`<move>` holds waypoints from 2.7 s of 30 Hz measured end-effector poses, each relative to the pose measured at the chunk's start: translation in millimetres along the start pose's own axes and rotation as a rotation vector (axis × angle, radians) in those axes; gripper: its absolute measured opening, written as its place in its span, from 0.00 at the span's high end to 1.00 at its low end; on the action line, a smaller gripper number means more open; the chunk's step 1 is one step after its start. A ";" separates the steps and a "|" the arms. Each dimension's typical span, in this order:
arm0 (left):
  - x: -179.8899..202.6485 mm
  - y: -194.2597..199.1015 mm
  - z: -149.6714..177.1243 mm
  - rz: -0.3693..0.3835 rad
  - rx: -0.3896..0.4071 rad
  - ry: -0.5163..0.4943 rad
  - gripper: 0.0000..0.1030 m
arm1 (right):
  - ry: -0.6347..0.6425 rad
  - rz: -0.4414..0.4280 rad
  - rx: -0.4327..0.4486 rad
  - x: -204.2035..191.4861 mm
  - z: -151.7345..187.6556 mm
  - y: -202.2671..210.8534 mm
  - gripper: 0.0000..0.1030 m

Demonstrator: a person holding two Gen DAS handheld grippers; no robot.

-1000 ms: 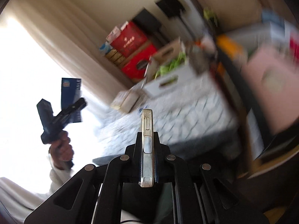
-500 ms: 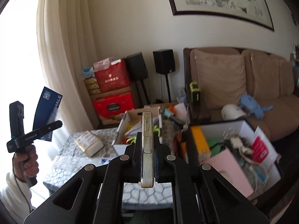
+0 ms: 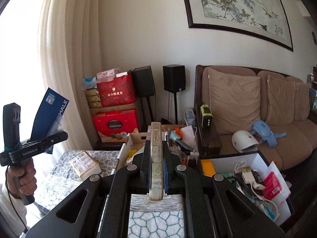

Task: Organize objects
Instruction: 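Hold the phone case in the right tool while the left tool holds the white card, then carry the white card and clear phone case over the cardboard box with both tools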

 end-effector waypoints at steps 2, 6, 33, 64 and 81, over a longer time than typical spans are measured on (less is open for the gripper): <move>1.5 -2.7 -3.8 0.000 -0.003 0.004 0.60 | -0.004 0.003 0.002 0.9 -1.9 -2.2 0.93; 4.2 -3.6 -11.3 0.008 0.004 0.009 0.60 | -0.007 0.018 0.005 2.9 -3.0 -8.1 0.93; -3.2 -33.8 -30.3 -0.013 -0.039 0.054 0.60 | -0.004 0.012 0.011 -4.3 -30.0 -43.0 0.93; -45.7 -187.1 -6.0 0.114 -0.313 0.234 0.59 | -0.157 -0.121 -0.068 46.3 -10.6 -112.3 0.92; -25.2 -272.6 18.6 -0.042 -0.440 0.139 0.55 | -0.242 -0.168 -0.061 78.4 -20.2 -147.5 0.92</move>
Point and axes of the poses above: each gripper's, at about its wrist camera, not at the fingertips, and y roughly against the way its jaws point, x to its right, z to its underside, the point moved 3 cm from there along -y, roughly the way its jaws point, and after that the axes turned 6 degrees about -x, right-handed, at the moved point
